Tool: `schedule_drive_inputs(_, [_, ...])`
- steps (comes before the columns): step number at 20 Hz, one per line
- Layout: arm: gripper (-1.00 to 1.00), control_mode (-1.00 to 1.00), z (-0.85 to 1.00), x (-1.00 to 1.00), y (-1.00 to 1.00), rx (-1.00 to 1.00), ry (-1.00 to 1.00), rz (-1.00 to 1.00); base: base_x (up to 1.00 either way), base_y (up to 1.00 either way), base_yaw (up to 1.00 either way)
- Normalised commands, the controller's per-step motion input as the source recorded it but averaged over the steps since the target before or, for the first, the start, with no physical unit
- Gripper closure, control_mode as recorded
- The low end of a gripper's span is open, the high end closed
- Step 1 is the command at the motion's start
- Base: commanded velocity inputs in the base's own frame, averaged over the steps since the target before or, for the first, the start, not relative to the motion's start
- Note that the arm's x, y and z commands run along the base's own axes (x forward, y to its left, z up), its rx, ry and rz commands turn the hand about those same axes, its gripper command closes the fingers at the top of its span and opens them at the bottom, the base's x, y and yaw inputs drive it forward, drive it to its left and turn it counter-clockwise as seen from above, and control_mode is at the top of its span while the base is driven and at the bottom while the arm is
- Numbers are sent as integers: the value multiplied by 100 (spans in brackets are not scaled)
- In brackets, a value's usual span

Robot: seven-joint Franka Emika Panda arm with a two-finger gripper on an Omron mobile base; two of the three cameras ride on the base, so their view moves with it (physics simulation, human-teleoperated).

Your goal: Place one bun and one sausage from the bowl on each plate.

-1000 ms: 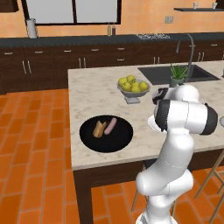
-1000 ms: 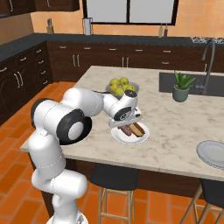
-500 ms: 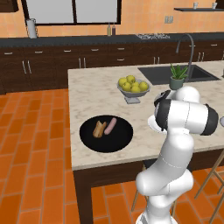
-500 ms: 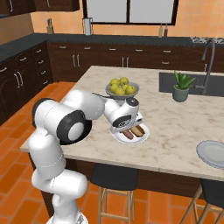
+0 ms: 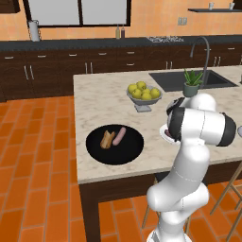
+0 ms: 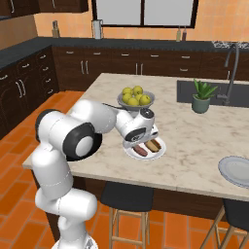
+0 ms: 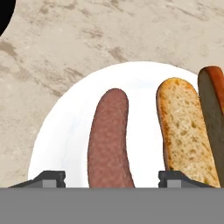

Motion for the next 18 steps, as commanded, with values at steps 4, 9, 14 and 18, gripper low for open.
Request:
schedule_drive_inputs(4, [-100, -100, 34, 0, 4, -8, 0, 0, 0, 0, 0])
schedule_drive_inputs(9, [-100, -100, 79, -14, 36, -8, 6, -5, 0, 0, 0])
schedule_drive_inputs(14, [-100, -100, 71, -23, 80, 3, 6, -20, 0, 0, 0])
schedule_drive_inputs(18, [-100, -100, 9, -8, 78, 22, 16, -43, 0, 0, 0])
